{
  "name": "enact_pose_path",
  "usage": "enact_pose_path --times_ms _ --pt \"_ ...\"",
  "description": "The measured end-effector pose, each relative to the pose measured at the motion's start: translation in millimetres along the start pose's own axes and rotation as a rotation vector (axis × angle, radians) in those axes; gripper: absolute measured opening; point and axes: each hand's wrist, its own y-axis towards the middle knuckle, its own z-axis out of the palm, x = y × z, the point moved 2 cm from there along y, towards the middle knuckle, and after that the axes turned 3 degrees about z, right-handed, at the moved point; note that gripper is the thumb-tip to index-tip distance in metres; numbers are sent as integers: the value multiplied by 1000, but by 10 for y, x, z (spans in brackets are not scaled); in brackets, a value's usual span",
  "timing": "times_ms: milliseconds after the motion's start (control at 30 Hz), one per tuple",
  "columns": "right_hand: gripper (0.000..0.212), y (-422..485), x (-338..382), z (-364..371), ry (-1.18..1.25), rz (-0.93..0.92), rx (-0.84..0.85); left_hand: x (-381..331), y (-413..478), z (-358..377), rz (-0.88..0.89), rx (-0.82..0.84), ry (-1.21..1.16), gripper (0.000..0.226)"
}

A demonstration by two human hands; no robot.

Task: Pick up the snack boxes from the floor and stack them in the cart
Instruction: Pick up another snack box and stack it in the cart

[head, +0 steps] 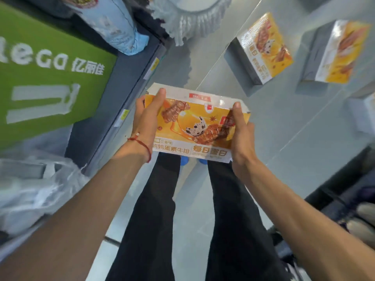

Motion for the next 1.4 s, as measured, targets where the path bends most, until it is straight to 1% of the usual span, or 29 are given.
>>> enact_pose_path --times_ms 33,133,167,200,300,333,433,533,567,667,700,767,800,867,967,1100,1233,1400 --pt "101 -214 11 -62 17 0 -5 -74 -189 -52 15 -7 -5 54" --pt "106 -839 89 -243 87 -15 -22 -297 -740 -239 40 -17 -15 65" --pt "103 -1043 128 -297 107 -19 -22 -368 -917 -307 50 -20 -23 64" --pt "93 -1252 177 -344 119 -20 -22 -425 -1084 -373 59 -24 -42 60" --pt "42 -1793 250 -497 139 -55 -47 -537 -1575 -560 66 -29 -79 50" --pt "34 -1969 275 -537 133 -68 -52 -559 -1727 -629 75 -30 -90 49" --pt "26 -2421 333 -649 112 -109 -16 -612 -2155 -811 106 -23 -134 46" --pt "20 -2747 395 -752 80 -188 55 -683 -2539 -939 170 -13 -170 51" --pt "22 -2836 417 -777 65 -226 85 -703 -2656 -971 191 -7 -182 53" --pt "52 -3065 486 -863 15 -342 181 -749 -2990 -1038 250 -8 -231 53" --pt "54 -3117 510 -911 19 -377 210 -755 -3097 -1046 265 -18 -264 53" --pt "50 -3197 545 -1020 1 -451 266 -728 -3307 -1047 293 -41 -327 52" --pt "51 -3237 559 -1080 -17 -485 293 -698 -3411 -1038 306 -54 -356 55" --pt "57 -3315 573 -1211 -51 -549 346 -590 -3607 -1002 323 -99 -425 66" --pt "51 -3369 534 -1405 -88 -617 439 -379 -3886 -918 357 -162 -497 77" --pt "47 -3408 408 -1625 -148 -641 523 -76 -4276 -807 431 -236 -578 77" --pt "52 -3494 215 -1762 -189 -602 604 317 -4630 -769 444 -334 -661 74" --pt "38 -3648 -110 -1824 -268 -595 718 885 -5031 -805 412 -467 -738 66"
